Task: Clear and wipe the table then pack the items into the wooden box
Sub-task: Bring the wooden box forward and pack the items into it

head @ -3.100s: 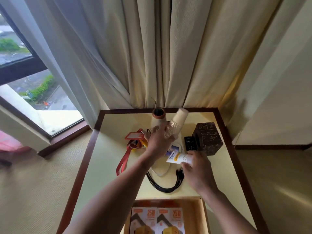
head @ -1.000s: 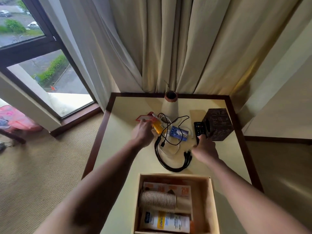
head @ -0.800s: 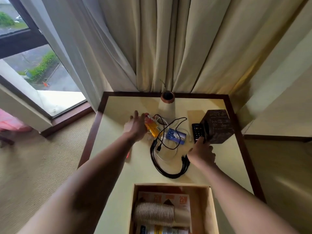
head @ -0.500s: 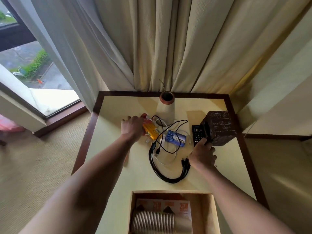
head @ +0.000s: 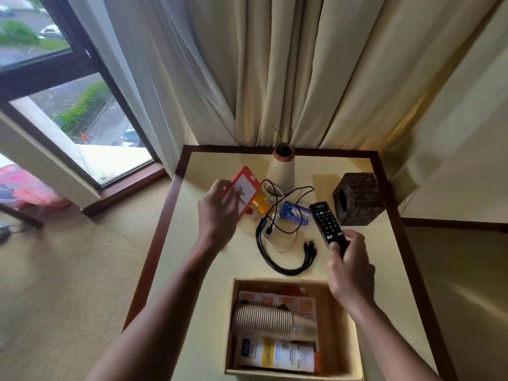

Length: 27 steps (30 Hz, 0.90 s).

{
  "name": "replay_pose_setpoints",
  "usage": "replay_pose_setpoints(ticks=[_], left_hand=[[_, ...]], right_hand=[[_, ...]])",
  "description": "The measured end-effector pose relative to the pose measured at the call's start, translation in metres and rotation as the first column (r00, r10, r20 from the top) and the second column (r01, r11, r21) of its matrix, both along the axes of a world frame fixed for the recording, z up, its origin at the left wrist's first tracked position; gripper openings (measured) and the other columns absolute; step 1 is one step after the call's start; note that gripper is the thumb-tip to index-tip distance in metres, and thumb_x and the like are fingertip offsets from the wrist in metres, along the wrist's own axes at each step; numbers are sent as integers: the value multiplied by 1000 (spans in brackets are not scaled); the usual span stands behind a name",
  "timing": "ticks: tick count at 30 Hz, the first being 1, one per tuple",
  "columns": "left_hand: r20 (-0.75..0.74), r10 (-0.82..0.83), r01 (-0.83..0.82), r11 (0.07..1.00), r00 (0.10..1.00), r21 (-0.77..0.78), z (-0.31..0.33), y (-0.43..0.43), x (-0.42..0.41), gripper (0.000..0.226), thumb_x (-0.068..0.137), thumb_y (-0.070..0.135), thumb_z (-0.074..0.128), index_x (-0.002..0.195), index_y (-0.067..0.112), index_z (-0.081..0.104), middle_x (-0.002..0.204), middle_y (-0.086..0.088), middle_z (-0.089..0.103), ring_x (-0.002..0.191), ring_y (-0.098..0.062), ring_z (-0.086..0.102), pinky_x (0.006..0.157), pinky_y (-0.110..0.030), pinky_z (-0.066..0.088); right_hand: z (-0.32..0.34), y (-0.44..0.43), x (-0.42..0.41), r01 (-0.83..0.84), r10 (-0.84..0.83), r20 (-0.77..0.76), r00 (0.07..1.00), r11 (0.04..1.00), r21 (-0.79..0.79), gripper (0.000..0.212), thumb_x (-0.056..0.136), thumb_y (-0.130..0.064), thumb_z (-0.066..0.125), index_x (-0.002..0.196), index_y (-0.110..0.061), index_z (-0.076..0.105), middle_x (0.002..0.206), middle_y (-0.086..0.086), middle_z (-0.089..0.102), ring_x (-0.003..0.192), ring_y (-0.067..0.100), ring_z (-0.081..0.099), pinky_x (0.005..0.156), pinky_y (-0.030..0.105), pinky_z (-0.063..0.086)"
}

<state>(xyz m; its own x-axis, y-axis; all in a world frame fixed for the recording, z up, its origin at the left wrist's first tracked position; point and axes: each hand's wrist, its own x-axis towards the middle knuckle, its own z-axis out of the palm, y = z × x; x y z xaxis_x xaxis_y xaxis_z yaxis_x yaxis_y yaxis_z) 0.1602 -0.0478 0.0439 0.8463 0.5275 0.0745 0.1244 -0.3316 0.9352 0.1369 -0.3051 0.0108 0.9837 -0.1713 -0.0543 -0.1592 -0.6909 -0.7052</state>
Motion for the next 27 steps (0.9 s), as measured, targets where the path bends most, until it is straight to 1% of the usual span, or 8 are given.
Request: replay_pose_setpoints(ticks=[3, 7, 12, 15, 20, 24, 25, 27], left_hand=[[-69, 30, -51, 941, 997, -334, -7, -19, -53, 19, 102, 26, 61, 112, 10, 63, 100, -8, 70, 78, -16, 75, 59, -34, 63], [-173, 54, -138, 845, 983, -517, -33, -32, -102, 24, 102, 26, 61, 117, 8, 62, 107, -19, 67, 83, -33, 73, 60, -37, 62], [-154, 47, -122, 846, 987, -519, -37, -37, -127, 22, 100, 26, 63, 116, 11, 64, 109, -17, 69, 88, -27, 73, 59, -28, 59], [-146, 51, -119, 855, 988, -505, -31, -37, -130, 22, 100, 25, 64, 117, 10, 65, 110, -14, 68, 92, -25, 72, 59, -27, 60], [-130, 22, -82, 875, 991, -476, -22, -31, -127, 25, 96, 26, 70, 118, 12, 68, 110, -13, 68, 95, -25, 72, 60, -35, 63], [-204, -121, 17, 895, 971, -446, -13, -29, -132, 20, 98, 26, 68, 117, 22, 65, 119, -15, 64, 100, -31, 70, 63, -49, 65], [-223, -156, 41, 893, 962, -448, -9, -28, -134, 21, 99, 23, 66, 119, 23, 62, 120, -15, 63, 101, -32, 69, 65, -52, 64], [-239, -241, 112, 886, 941, -451, 4, -23, -136, 22, 100, 15, 63, 121, 22, 58, 120, -16, 60, 99, -32, 69, 67, -53, 64]], right_hand=[[6, -9, -39, -291, 285, 92, 954, 955, 56, 30, 94, -31, 54, 124, -31, 49, 120, -5, 66, 102, 18, 63, 88, 41, 49], [-8, -16, -61, -601, 620, 21, 784, 767, -227, 39, 86, -31, 59, 125, -32, 53, 120, -10, 62, 109, 13, 57, 86, 34, 37], [-12, -4, -62, -682, 776, 54, 629, 583, -441, 56, 75, -14, 78, 124, -26, 53, 109, -2, 65, 94, 20, 63, 76, 40, 48], [-12, -4, -62, -715, 806, -10, 592, 519, -469, 54, 81, -8, 69, 130, -26, 53, 117, -1, 64, 101, 21, 62, 83, 43, 50], [-10, 2, -68, -789, 785, -184, 592, 516, -334, 58, 91, -9, 54, 146, -25, 46, 142, -3, 54, 134, 16, 45, 114, 47, 35], [-5, 13, -77, -741, 722, -299, 625, 427, -518, 55, 95, -8, 47, 148, -20, 48, 150, 7, 48, 141, 25, 40, 121, 49, 27], [-5, 16, -80, -710, 718, -251, 649, 454, -538, 52, 95, -4, 45, 144, -18, 53, 146, 9, 52, 137, 26, 44, 118, 46, 33], [-1, 23, -86, -637, 672, -72, 737, 655, -407, 44, 97, -1, 44, 135, -14, 63, 131, 8, 61, 116, 20, 57, 99, 28, 50]])
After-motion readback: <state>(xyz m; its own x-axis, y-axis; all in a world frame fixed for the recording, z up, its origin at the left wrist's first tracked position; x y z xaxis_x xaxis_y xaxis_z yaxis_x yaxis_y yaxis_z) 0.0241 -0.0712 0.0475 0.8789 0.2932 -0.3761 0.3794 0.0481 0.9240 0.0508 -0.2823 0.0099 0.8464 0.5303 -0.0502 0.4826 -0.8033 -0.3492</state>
